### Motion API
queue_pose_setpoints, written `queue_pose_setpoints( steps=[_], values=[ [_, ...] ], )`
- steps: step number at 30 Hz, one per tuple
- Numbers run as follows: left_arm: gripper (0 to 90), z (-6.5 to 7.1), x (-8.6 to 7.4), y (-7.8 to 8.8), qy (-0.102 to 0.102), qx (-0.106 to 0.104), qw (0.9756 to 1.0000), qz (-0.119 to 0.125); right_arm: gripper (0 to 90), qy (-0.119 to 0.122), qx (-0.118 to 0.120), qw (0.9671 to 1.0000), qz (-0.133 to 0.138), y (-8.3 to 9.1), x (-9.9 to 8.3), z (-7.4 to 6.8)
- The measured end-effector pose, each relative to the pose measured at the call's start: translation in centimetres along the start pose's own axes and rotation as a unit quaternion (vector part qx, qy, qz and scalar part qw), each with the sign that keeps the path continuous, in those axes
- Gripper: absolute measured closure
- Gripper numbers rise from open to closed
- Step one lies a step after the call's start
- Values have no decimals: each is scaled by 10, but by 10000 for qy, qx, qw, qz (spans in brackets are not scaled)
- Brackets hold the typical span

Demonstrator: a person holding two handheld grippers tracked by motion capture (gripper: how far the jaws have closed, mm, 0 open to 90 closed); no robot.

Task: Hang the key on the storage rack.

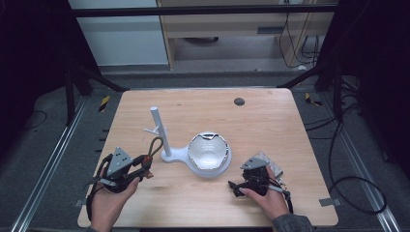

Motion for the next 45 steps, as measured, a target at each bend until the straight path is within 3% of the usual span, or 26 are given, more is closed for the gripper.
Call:
queue_pose_setpoints(
  steps=[13, 29, 35, 45],
  values=[
    [660, 7, 4, 5, 16, -51, 9999, 161, 2, 0, 1, 10000, 0, 0, 0, 0],
    [660, 3, 23, 15, 53, 31, 9989, 460, 2, -15, -8, 10000, -10, 1, 0, 0],
    [659, -2, 24, 13, 135, 86, 9984, 534, 2, -35, 16, 10000, -19, 1, -1, 0],
    [659, -10, 15, -7, 363, 130, 9985, 388, 2, -28, 13, 10000, -15, 1, -1, 0]
  ],
)
Point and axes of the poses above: each handheld gripper's, and its own axes: y roughly backward along the jaws, x roughly out of its top, z roughly to its right, the point moved 2 cm from there along -y, roughly forward along the jaws, and after that the axes turned 5 degrees about -y, right-handed, at the moved point
